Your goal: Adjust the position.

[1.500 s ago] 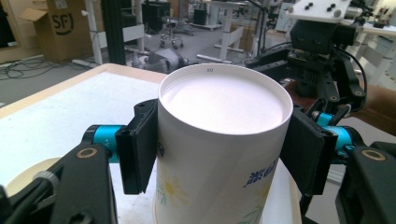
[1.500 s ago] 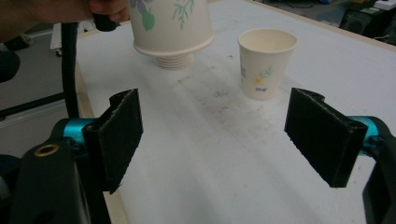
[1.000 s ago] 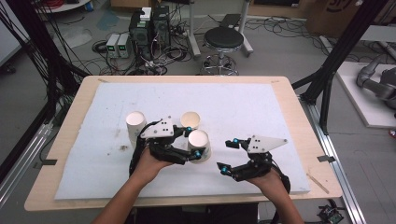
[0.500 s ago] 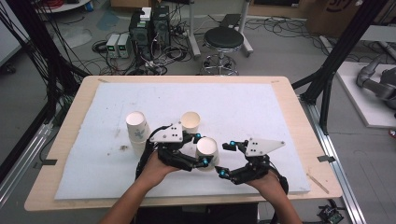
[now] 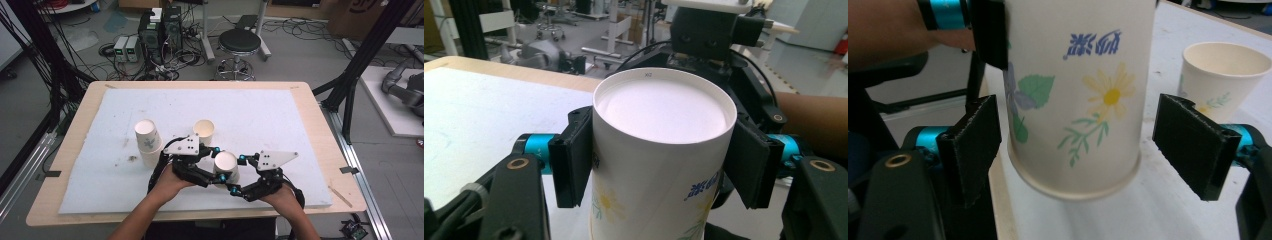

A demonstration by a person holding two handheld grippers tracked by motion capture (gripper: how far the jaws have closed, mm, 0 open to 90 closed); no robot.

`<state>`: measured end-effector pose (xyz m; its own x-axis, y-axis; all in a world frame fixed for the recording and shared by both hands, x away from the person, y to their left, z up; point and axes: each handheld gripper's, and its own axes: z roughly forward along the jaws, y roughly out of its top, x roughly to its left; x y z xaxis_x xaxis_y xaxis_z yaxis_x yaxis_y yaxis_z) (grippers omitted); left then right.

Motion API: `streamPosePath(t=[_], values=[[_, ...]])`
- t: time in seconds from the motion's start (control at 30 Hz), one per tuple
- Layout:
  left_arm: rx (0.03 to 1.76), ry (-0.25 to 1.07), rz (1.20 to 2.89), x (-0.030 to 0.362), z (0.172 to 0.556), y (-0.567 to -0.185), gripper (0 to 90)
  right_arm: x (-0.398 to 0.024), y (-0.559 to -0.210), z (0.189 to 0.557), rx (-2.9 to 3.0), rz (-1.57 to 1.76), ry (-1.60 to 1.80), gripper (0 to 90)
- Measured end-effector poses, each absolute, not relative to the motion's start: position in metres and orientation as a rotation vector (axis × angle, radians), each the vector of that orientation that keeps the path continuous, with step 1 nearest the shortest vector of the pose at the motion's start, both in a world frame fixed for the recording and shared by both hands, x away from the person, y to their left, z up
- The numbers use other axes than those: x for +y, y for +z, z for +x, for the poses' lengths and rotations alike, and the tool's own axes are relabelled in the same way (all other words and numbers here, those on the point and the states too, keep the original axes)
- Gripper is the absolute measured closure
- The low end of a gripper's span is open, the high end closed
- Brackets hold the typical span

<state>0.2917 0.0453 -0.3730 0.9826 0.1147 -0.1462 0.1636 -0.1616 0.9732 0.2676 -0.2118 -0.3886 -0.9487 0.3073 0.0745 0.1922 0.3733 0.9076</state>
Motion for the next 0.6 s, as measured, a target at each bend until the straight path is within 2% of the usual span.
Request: streamPosePath(t=[0.33, 0.43, 0.6], values=[[0.178, -0.116, 1.675, 0.0429, 0.2912, -0.3764, 35.2, -0.2069, -0.394, 0.2682, 2.534, 0.434, 1.693, 20.4], [0.18, -0.115, 1.675, 0.0431, 0.2913, -0.3772, 35.3, -0.207, -0.3957, 0.2683, 2.546, 0.413, 1.71, 27.5], [0.175, -0.106, 1.681, 0.0447, 0.2912, -0.3784, 35.3, -0.2074, -0.3962, 0.2689, 2.546, 0.401, 1.708, 33.2]])
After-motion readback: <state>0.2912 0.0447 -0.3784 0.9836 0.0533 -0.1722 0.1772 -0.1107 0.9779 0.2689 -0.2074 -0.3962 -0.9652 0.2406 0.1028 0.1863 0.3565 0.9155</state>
